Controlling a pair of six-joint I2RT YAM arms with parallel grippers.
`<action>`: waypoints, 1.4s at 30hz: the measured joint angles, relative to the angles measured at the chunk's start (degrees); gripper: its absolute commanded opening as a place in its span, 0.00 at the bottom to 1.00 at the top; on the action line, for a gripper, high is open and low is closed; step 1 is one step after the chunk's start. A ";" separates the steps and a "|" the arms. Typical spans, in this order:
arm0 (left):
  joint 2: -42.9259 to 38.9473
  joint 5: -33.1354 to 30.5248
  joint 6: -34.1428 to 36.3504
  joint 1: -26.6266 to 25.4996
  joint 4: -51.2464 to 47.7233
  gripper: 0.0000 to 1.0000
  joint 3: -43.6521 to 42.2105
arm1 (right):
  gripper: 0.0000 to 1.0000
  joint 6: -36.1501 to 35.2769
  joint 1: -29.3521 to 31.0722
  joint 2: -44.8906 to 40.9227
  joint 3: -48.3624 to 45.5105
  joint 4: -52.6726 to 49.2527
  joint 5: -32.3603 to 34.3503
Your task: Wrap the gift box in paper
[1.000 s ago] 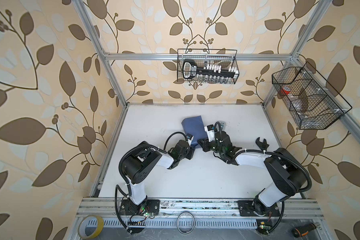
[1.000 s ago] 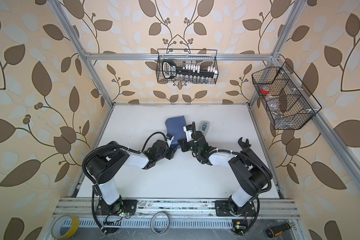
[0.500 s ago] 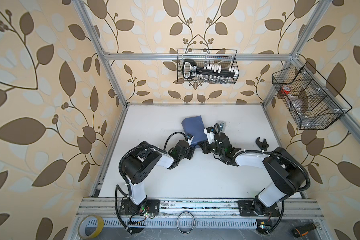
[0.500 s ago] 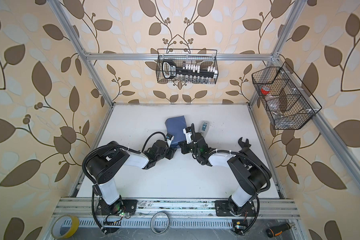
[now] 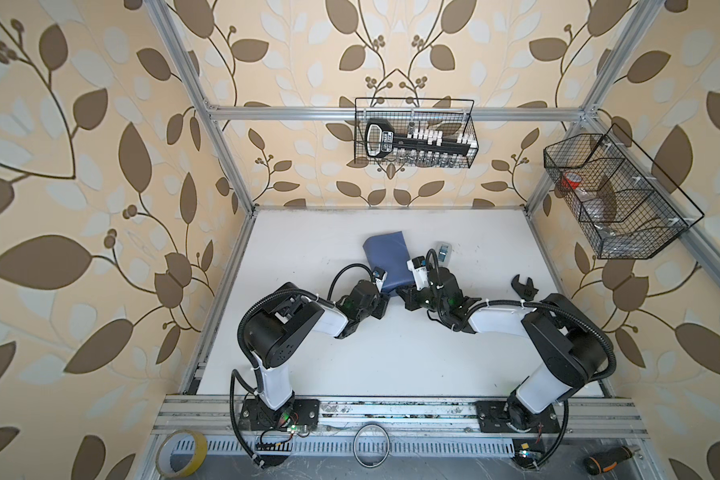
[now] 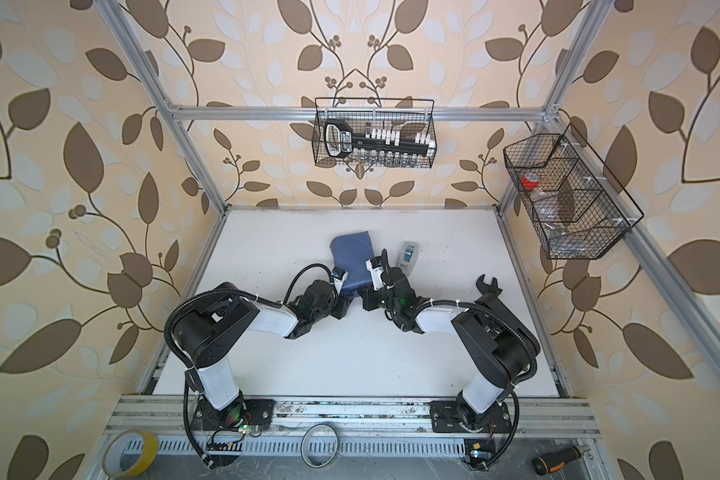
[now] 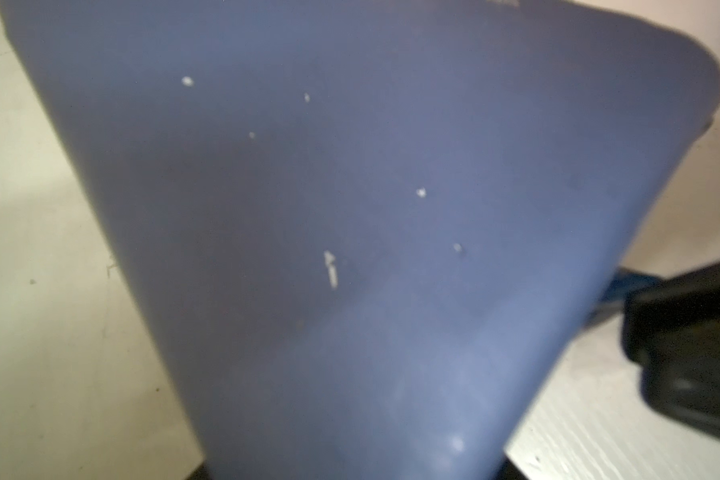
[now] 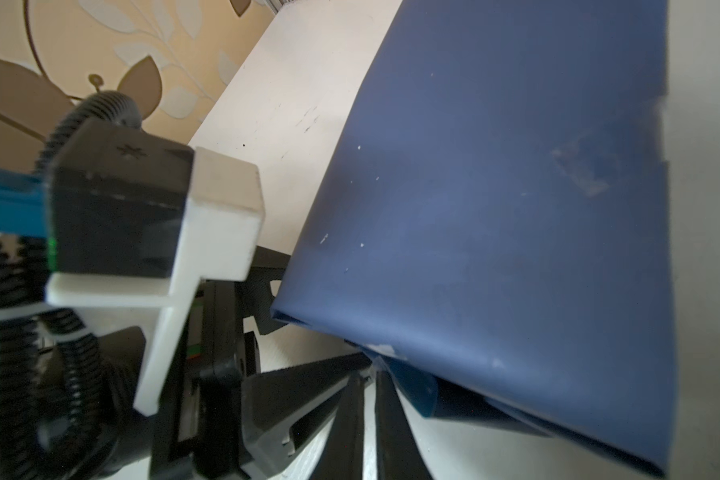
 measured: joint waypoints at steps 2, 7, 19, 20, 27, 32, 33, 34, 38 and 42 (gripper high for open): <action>0.00 -0.02 0.00 0.00 0.00 0.56 0.00 | 0.10 -0.02 0.00 0.39 -0.07 0.09 0.00; 0.00 -0.04 0.00 0.00 0.00 0.56 0.00 | 0.11 -0.20 0.00 1.03 -0.07 0.26 0.02; 0.00 -0.07 0.02 0.02 0.00 0.56 0.02 | 0.11 -0.39 -1.07 2.58 -0.07 1.36 0.07; 0.00 -0.07 0.02 0.02 0.00 0.56 0.02 | 0.11 -0.39 -1.20 2.71 -0.04 1.46 0.07; 0.00 -0.07 0.02 0.02 -0.02 0.55 0.13 | 0.11 -0.44 -1.79 3.06 -0.04 1.77 0.07; 0.00 -0.07 0.02 0.02 -0.02 0.55 0.13 | 0.11 -0.72 -1.90 3.26 -0.04 1.88 0.09; 0.00 -0.07 0.02 0.02 -0.04 0.55 0.13 | 0.11 -0.83 -1.90 3.26 -0.04 1.90 0.09; 0.00 -0.07 0.02 0.02 -0.04 0.55 0.13 | 0.11 -0.85 -1.90 3.28 -0.04 1.92 0.09; 0.00 -0.07 0.00 0.02 -0.33 0.54 0.24 | 0.12 -1.09 -1.90 3.28 -0.04 1.99 0.02; 0.00 -0.07 0.02 0.02 -0.83 0.53 0.76 | 0.12 -1.44 -1.90 2.89 -0.37 2.64 0.00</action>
